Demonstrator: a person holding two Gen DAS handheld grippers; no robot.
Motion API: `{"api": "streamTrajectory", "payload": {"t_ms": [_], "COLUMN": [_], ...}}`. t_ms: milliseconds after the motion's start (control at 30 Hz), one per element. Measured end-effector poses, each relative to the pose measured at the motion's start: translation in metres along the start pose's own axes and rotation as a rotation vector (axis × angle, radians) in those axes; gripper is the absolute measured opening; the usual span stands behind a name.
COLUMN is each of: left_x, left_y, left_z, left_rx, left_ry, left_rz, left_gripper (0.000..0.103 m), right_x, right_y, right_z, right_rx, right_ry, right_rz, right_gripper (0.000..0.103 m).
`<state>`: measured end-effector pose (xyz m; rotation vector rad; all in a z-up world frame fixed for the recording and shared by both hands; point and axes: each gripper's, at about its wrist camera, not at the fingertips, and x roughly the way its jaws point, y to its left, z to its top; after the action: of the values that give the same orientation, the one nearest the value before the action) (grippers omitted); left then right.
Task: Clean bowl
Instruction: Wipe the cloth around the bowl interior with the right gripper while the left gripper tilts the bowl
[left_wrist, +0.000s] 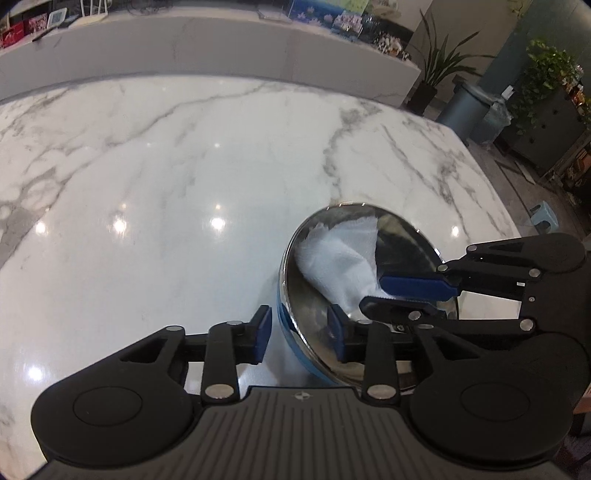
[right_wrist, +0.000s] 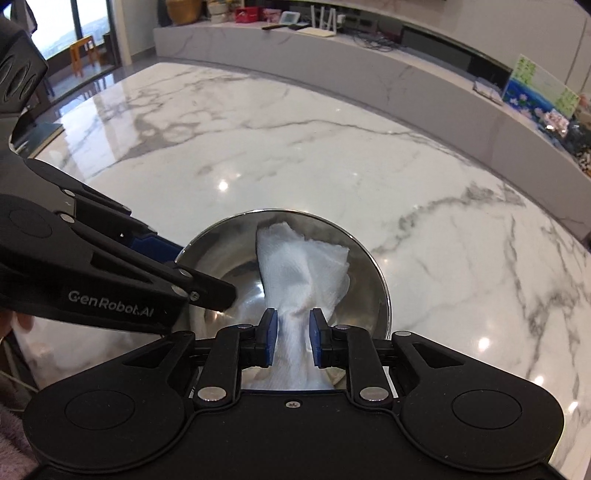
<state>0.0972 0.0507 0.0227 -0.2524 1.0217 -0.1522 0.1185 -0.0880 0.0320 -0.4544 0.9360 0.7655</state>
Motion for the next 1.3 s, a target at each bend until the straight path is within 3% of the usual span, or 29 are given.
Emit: {"api": "streamTrajectory", "payload": {"t_ms": [100,200,467,667,867,1033,1300], "left_x": [-0.001,-0.001,-0.001,-0.001,-0.001,0.002,0.002], "left_y": [0.0,0.001,0.003,0.005,0.0,-0.004,-0.003], "left_z": [0.001,0.001,0.001,0.001,0.001,-0.001,-0.005], "left_rx": [0.005,0.009,0.017,-0.001,0.012,0.027,0.044], "left_ry": [-0.002,-0.007,-0.005,-0.004,-0.001,0.011,0.017], "left_rz": [0.013,0.005,-0.008,-0.009,0.017,0.031,0.044], "left_gripper": [0.03,0.019,0.017,0.016,0.014,0.013,0.013], "right_x": [0.001,0.006,0.02,0.02,0.016,0.01,0.006], "right_y": [0.001,0.0,-0.002,-0.001,0.001,0.014,0.025], "right_z": [0.003,0.007,0.015,0.015,0.013,0.011,0.009], "right_rx": [-0.023,-0.018,0.001,-0.007,0.004,-0.069,-0.13], "right_ry": [0.007,0.019,0.051,0.05,0.093,0.14,0.196], "right_rz": [0.015,0.014,0.012,0.079,0.214,0.222,0.148], "right_gripper": [0.017,0.017,0.011,0.011,0.011,0.01,0.01]}}
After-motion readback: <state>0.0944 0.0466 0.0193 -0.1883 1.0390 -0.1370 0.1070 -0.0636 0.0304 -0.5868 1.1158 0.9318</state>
